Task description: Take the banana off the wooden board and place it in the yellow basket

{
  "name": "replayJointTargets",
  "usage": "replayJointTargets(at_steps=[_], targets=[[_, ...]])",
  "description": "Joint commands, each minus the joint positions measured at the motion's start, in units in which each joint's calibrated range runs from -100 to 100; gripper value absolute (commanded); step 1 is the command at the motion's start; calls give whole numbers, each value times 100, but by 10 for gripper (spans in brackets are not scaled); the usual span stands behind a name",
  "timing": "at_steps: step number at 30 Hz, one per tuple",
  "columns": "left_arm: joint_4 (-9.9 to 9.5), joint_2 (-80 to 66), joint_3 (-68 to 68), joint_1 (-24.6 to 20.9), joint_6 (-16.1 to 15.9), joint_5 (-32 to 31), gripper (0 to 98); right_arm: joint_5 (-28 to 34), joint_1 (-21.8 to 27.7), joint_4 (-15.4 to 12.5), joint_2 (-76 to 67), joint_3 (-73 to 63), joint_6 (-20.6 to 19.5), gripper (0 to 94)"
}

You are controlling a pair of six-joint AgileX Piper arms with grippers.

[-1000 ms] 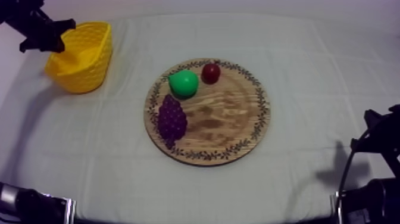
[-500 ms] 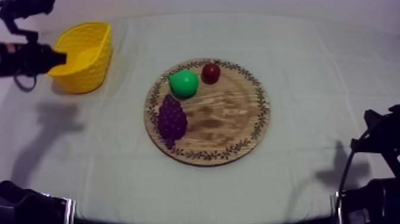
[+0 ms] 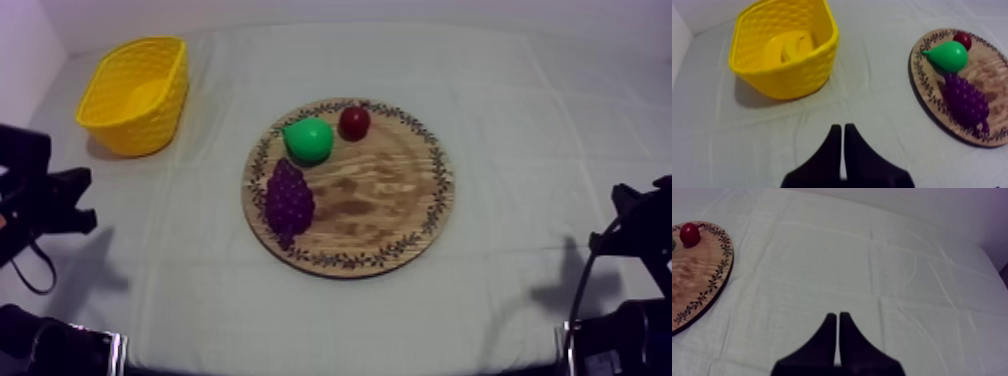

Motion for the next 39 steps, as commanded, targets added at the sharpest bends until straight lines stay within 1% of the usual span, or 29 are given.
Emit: replayJointTargets(at_steps=[1,3,8,13,17,19,21,23,26,28,29,32,39], targets=[[111,-954,589,-47,-185,-7,1,-2,-2,1,-2,2,1,3],[141,-1450,829,-82,-255,18,1,-2,-2,1,-2,2,2,3],[127,-2380,1265,-111,-367,168,1,-2,-2,1,-2,2,2,3],[-75,-2885,1372,-100,-367,387,1,-2,-2,1,-2,2,2,3],[-309,-3179,1381,-106,-146,504,1,-2,-2,1,-2,2,2,3],[-377,-3232,1357,-127,-68,614,1,-2,-2,1,-2,2,2,3],[-422,-3258,1326,-145,96,734,1,-2,-2,1,-2,2,2,3],[-444,-3270,1309,-150,440,796,1,-2,-2,1,-2,2,2,3],[-457,-3278,1298,-154,1048,835,1,-2,-2,1,-2,2,2,3],[-461,-3281,1295,-155,1345,845,1,-2,-2,1,-2,2,2,3],[-462,-3281,1294,-155,1438,848,1,-2,-2,1,-2,2,2,3],[-463,-3282,1293,-155,1524,853,1,-2,-2,1,-2,2,2,3],[-468,-3283,1292,-155,1436,855,1,-2,-2,1,-2,2,2,3]])
